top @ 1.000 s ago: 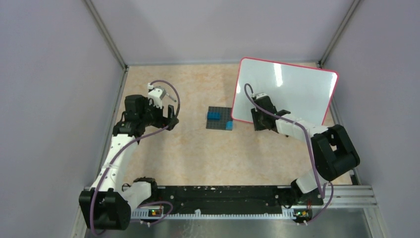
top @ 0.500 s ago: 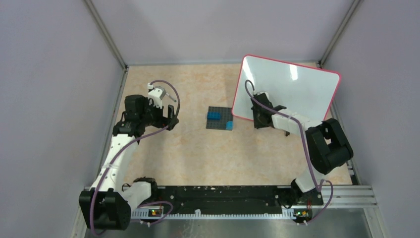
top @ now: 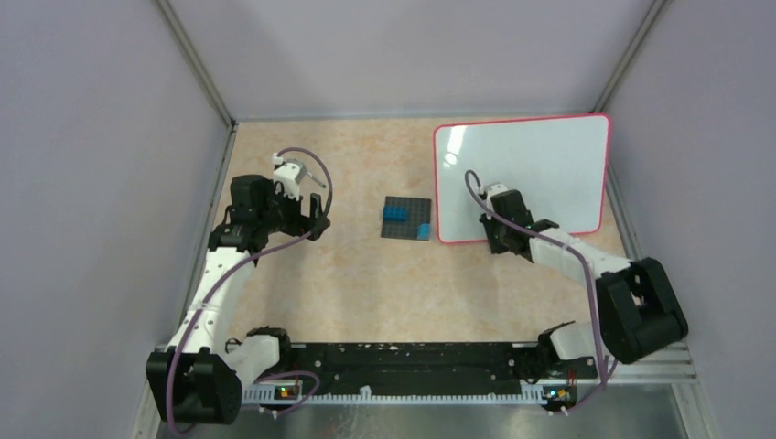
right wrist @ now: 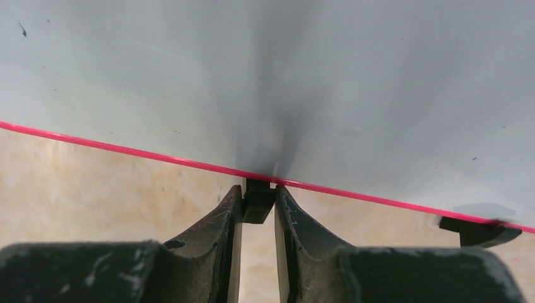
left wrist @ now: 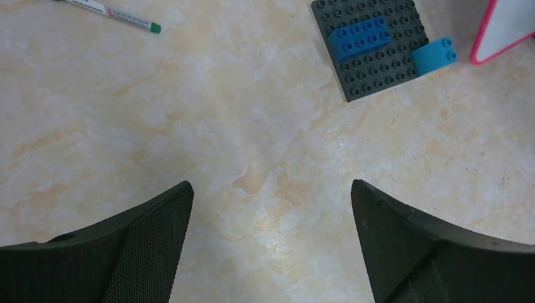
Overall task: Write a sentence on the whiteboard
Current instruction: Move the whiteboard stand to the center of the board.
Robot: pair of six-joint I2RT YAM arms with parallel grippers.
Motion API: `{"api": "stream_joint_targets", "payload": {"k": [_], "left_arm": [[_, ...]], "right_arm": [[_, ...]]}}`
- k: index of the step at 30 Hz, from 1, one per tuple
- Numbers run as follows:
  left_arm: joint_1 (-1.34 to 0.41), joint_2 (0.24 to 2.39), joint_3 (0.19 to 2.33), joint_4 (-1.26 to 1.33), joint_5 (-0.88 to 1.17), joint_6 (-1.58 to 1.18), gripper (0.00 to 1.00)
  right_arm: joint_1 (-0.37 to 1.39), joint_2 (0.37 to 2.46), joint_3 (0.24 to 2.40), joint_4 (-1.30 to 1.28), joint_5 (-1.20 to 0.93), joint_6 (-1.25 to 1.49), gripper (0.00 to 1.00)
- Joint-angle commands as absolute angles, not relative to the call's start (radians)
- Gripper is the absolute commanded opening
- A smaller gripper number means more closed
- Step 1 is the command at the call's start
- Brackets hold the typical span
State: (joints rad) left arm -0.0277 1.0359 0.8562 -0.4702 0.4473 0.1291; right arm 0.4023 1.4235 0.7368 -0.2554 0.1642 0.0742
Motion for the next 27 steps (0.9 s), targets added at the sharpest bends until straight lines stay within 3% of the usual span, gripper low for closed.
{"api": "stream_joint_targets", "payload": {"k": [1, 14, 27], "left_arm": [[-0.025, 1.016, 0.854, -0.426, 0.457, 0.125, 0.99], [-0.025, 1.019, 0.853, -0.424, 0.464, 0.126, 0.99], [-0.017, 1.05, 0.973, -0.471, 0.413, 0.085, 0.99]], "right_arm": [[0.391, 1.247, 0.655, -0.279, 0.024, -0.193, 0.0], [0.401, 1.129, 0.563, -0.369, -0.34, -0.493, 0.0], [0.591, 1.198, 0.623, -0.273, -0.352, -0.307, 0.0]]}}
